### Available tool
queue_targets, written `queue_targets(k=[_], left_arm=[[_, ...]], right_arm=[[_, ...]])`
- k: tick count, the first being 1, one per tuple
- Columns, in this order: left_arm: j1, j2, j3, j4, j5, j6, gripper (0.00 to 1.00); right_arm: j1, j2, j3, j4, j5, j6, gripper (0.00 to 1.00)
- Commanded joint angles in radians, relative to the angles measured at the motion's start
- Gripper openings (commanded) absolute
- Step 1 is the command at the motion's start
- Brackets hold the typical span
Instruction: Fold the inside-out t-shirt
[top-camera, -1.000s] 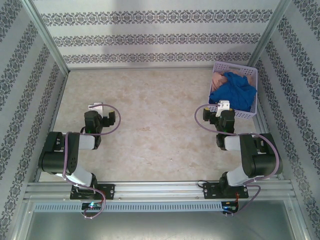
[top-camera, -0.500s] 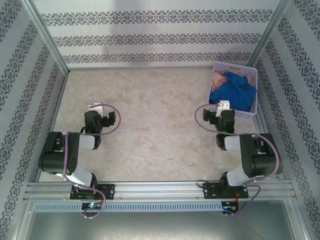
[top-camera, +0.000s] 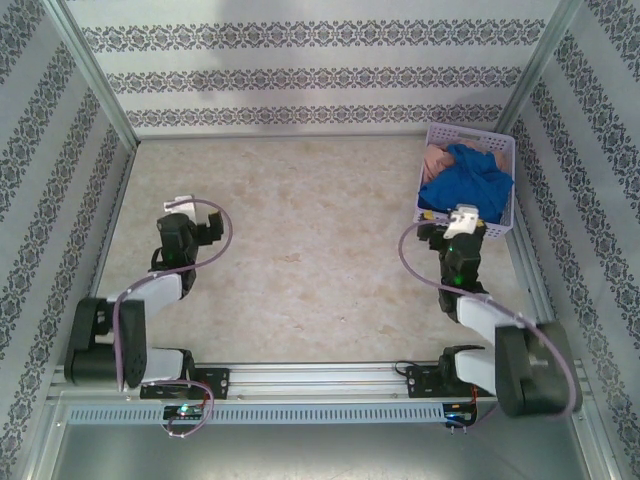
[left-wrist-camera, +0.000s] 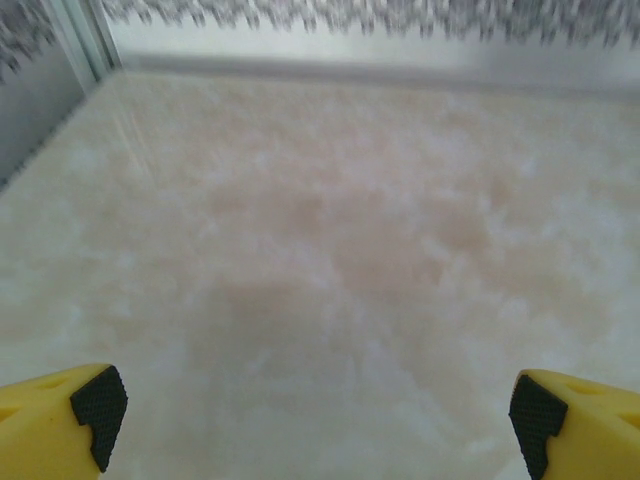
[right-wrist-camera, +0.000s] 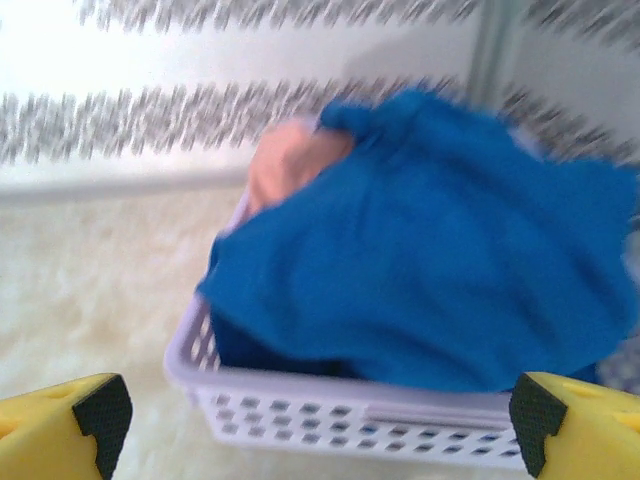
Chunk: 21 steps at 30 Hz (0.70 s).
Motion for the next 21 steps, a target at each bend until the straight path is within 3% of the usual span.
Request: queue_targets(k=[1,4,7,10,14,16,19,21], left_arm=[[-0.009,-0.104,0.044,-0.163,0.025,-0.117,1.0],[-0.013,-0.156,0.085,-0.218,0.136,-0.259,0.99],[-0.057,-0.14,0.138,-0.243,0.234,-0.371,0.97],[-0.163,-0.082,0.24,-0.337,0.255,-0.366,0.97],[-0.313,0.035,0.417,-0.526,0.225,-0.269,0.97],[-0.375,0.088,0.487,-0.592,0.201,-0.231,0.97],[-0.426,0.143,0.538,-0.623,0.187,-0.218,0.98],[-0.442,0.168,0.554,-0.622,0.194,-0.222,0.98]], right_arm=[[-0.004,-0.16,0.003,-0.13,0.139,0.117,0.98],[0.002,-0.27,0.045,-0.263,0.123,0.195,0.98],[0.034,-0.28,0.122,-0.356,0.065,0.23,0.97],[0.099,-0.203,0.244,-0.502,0.089,0.238,0.97],[0.168,-0.057,0.399,-0.62,0.128,0.126,0.98],[0.128,0.016,0.486,-0.712,0.124,0.123,0.98],[-0.018,0.125,0.611,-0.852,-0.019,0.174,0.98],[-0.08,0.223,0.706,-0.951,-0.018,0.16,0.98]])
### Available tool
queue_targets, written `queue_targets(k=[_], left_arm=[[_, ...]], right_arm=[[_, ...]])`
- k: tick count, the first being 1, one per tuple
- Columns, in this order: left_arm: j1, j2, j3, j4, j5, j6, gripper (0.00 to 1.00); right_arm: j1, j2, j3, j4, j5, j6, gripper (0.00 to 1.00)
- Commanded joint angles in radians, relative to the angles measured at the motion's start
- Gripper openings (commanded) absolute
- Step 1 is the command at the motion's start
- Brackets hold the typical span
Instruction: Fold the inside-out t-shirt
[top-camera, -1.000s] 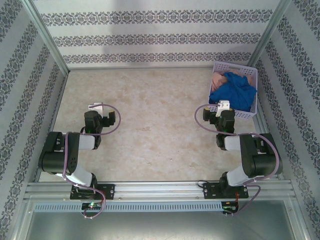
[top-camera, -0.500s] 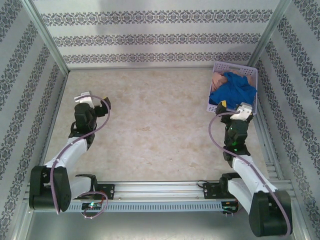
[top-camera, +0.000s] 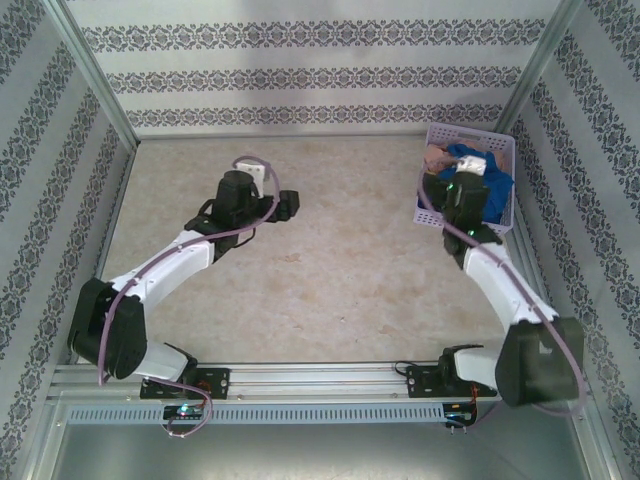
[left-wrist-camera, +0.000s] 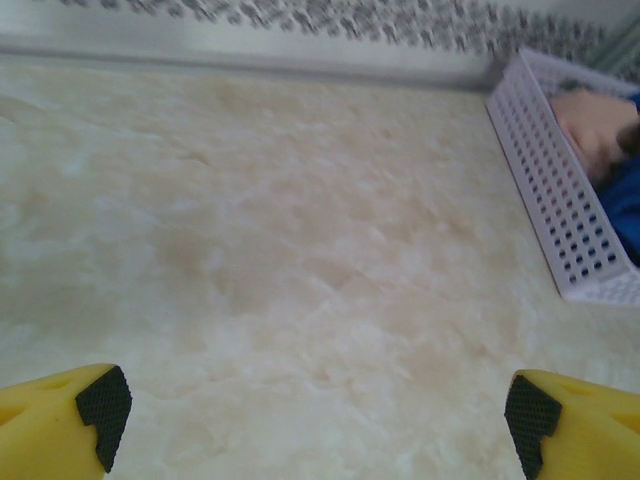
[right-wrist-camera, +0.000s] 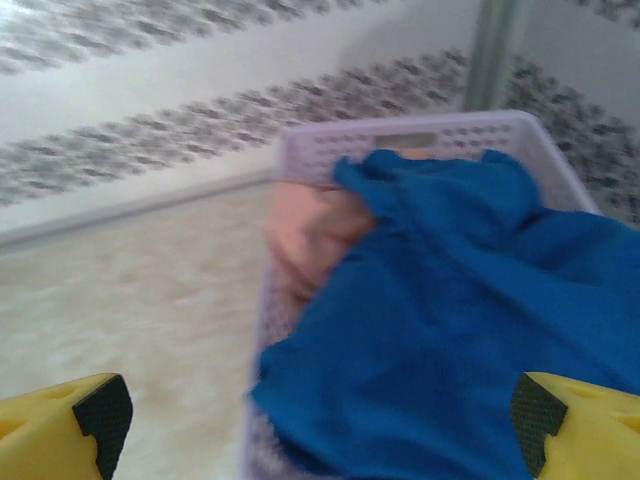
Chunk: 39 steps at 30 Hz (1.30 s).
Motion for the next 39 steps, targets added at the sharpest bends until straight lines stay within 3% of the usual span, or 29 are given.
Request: queue_targets(k=[1,4,8,14,16,18,20,22,31,36,39], left_arm=[[-0.024,0.037,0.036,-0.098,-0.008,0.025,0.98],[-0.037,0.059,0.05,-0.104,0.001,0.02,0.98],[-0.049,0.069,0.056,-0.114,-0.003,0.026,0.98],[-0.053,0.08,0.058,-0.129,-0.02,0.038,0.99],[-0.054,0.081,0.055,-0.132,-0.025,0.04,0.99],[-0.054,0.078,0.051,-0.135,-0.035,0.04,0.99],[-0.055,0.075,0.047,-0.141,-0.042,0.041,0.99],[-0.055,0.074,0.045,-0.146,-0.051,0.043,0.99],[-0.056,0.08,0.034,-0.14,-0.072,0.053,1.0],[-0.053,0.06,0.02,-0.136,-0.114,0.051,1.0],[-0.049,0.024,0.0,-0.12,-0.171,0.038,1.0]], right_arm=[[-0.098,0.136,0.152,-0.26,-0.02,-0.008,0.98],[-0.154,0.3,0.303,-0.397,0.019,-0.047,0.98],[-0.175,0.438,0.42,-0.443,0.068,-0.114,0.98],[-0.2,0.637,0.596,-0.503,-0.007,-0.146,0.97],[-0.214,0.709,0.671,-0.557,-0.051,-0.147,0.83],[-0.225,0.743,0.715,-0.588,-0.128,-0.136,0.52],[-0.225,0.709,0.697,-0.569,-0.157,-0.131,0.29],[-0.225,0.632,0.654,-0.539,-0.156,-0.126,0.18],[-0.222,0.202,0.504,-0.439,-0.175,-0.07,0.1],[-0.192,0.035,0.534,-0.411,-0.223,-0.035,0.09],[-0.121,-0.039,0.582,-0.375,-0.271,-0.026,0.08]])
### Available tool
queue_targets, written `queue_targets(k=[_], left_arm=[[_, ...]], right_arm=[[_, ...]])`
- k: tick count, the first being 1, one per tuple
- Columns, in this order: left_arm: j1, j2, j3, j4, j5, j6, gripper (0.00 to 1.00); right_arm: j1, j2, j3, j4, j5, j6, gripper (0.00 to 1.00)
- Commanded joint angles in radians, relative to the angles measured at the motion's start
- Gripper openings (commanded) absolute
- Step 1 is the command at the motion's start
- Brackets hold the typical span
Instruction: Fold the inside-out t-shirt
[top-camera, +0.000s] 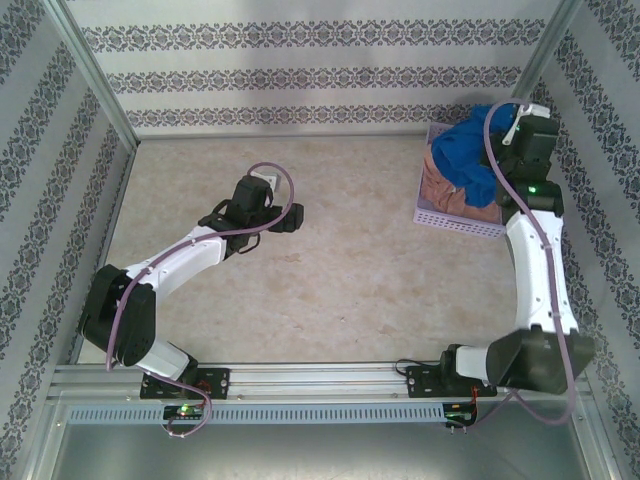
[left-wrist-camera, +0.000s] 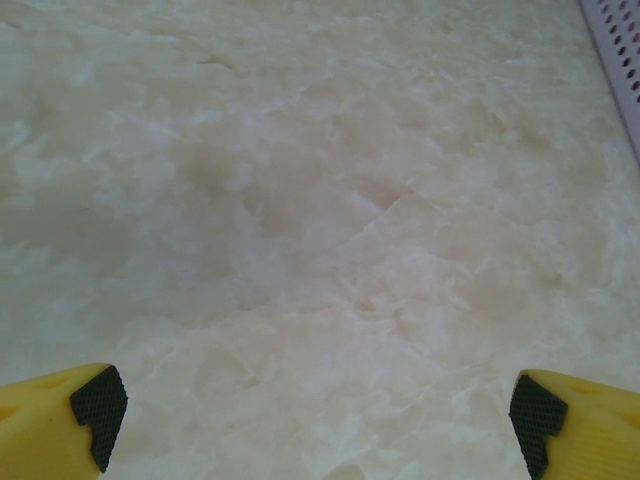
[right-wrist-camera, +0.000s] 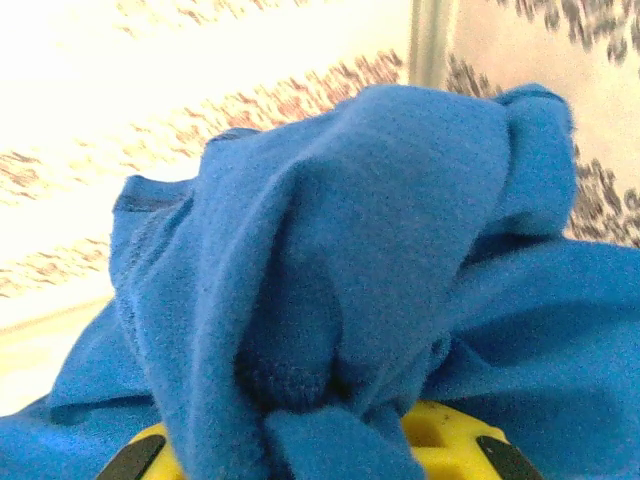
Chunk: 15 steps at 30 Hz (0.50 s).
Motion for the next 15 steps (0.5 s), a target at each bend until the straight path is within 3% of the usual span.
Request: queue_targets(k=[1,5,10,15], left_arm=[[-0.002,-0.06,-0.031,0.004,-0.091,-0.004,1.0],[0.048,-0.147,-0.077,0.012,-0.143,-0.047,1.0],[0.15,-0.285,-0.147,-0.016,-0.212,-0.128,1.0],[0.235,-0.439,-0.217,-0.053,-0.274,-0.192,1.0]], right_arm=[[0.097,-0.057,0.073,0.08,-0.084,0.028,0.08],[0.311,-0.059,0.112,0.082,-0.117,0.028,0.1],[0.602,0.044,0.109,0.066,-0.065,0.002,0.12],[0.758,0.202,0.068,0.116,-0.068,0.087,0.13]])
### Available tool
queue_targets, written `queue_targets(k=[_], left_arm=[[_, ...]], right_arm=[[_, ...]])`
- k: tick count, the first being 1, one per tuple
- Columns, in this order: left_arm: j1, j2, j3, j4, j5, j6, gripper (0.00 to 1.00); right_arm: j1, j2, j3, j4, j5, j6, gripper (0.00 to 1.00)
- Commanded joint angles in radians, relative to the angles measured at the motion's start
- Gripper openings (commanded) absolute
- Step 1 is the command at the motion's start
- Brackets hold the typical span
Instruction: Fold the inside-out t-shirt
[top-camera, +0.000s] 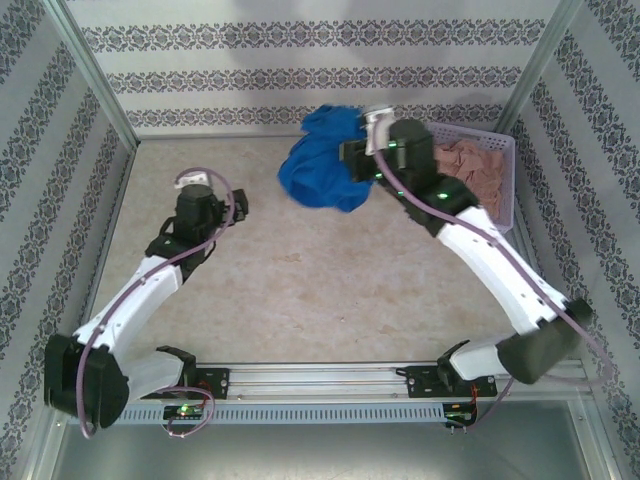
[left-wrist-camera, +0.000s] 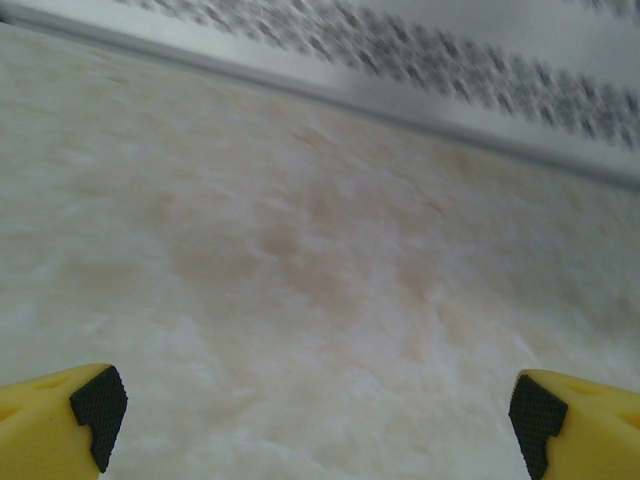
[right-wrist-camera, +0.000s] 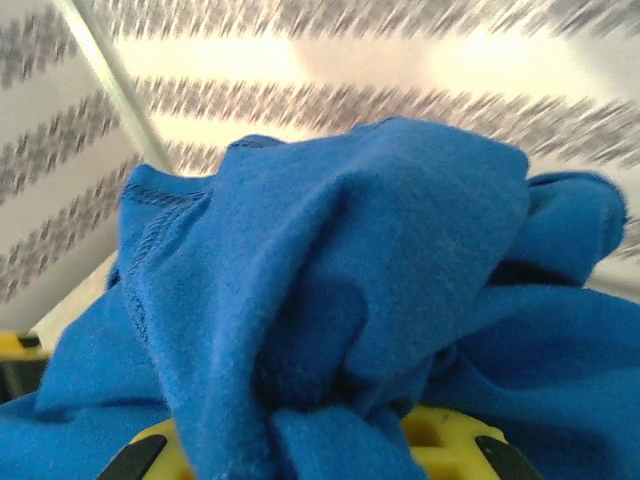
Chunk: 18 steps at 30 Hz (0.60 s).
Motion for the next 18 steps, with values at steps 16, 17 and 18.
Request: queue_targets(k=[16,17,18], left_arm=[[-0.019,-0.051,-0.102,0.041,0.191,-0.094,1.0],[-0.022,-0.037,-0.095,0.042,0.192,-0.092,1.0],[-0.027,-0.021,-0.084,0.04,0.193,-0.088,1.0]], right_arm=[[-0.303,0.12,-0.245,-0.043,0.152,-0.049,0.92],[-0.327,0.142,-0.233,-0.053,0.196,-0.073,0.92],[-0.351,0.176,-0.217,-0.06,0.239,-0.097,0.91]])
